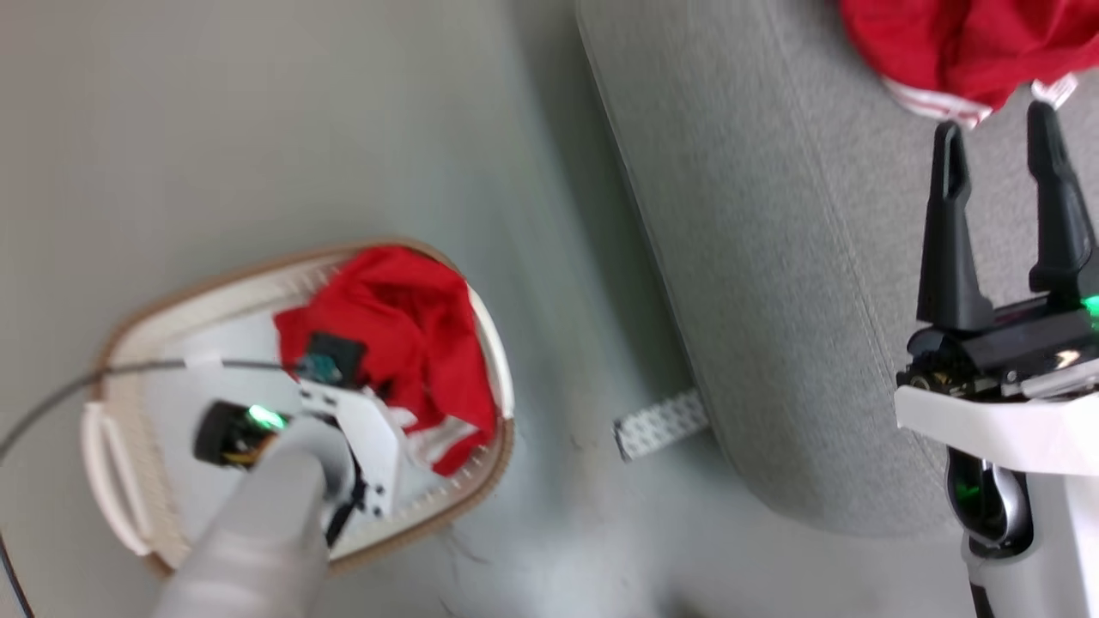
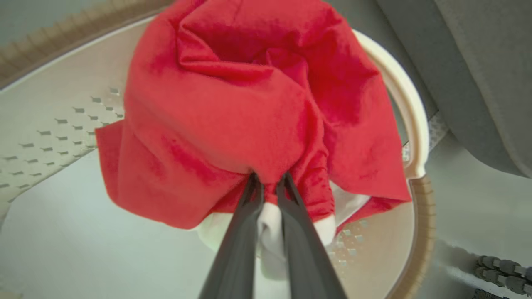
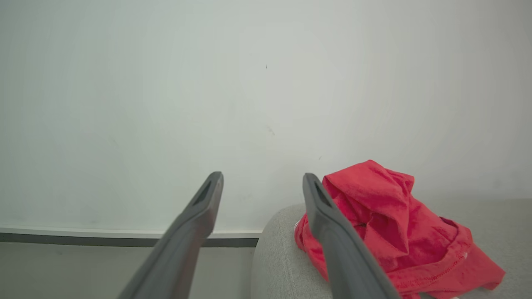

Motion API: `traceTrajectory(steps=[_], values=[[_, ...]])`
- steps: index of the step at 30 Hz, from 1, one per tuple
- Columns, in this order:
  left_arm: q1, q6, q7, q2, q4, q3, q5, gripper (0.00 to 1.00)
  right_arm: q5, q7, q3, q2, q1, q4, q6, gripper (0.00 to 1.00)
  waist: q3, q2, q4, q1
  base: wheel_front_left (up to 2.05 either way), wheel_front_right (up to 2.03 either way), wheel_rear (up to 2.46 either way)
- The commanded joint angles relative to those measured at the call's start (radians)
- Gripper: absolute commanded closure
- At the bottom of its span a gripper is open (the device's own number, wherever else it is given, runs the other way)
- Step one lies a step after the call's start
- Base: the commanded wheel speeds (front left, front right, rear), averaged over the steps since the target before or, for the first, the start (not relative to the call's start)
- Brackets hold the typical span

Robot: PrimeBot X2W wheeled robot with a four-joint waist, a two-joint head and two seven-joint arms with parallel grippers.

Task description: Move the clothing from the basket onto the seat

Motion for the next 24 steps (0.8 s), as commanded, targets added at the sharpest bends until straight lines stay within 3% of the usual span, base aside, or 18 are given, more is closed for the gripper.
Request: traceTrajectory(steps=[1, 11, 24], values=[[0.027, -0.002, -0.012, -0.005, 0.000, -0.001, -0.012, 1.00, -0.005, 0.000, -0.006, -0.001, 0.019, 0.007, -0.002, 0.00, -0.095, 0.0000, 0.056, -0.0001, 0.00, 0.00, 0.00], [0.151, -0.003, -0.119, -0.062, -0.129, -0.086, -0.146, 1.00, -0.051, 0.000, -0.013, -0.002, 0.097, 0.062, -0.002, 0.00, -0.319, 0.0000, 0.161, -0.0001, 0.00, 0.00, 0.00], [0.196, -0.002, -0.140, -0.028, -0.352, -0.196, -0.293, 1.00, -0.029, 0.000, 0.001, -0.032, 0.205, 0.118, -0.002, 0.00, -0.525, 0.0000, 0.289, -0.0001, 0.00, 0.00, 0.00]])
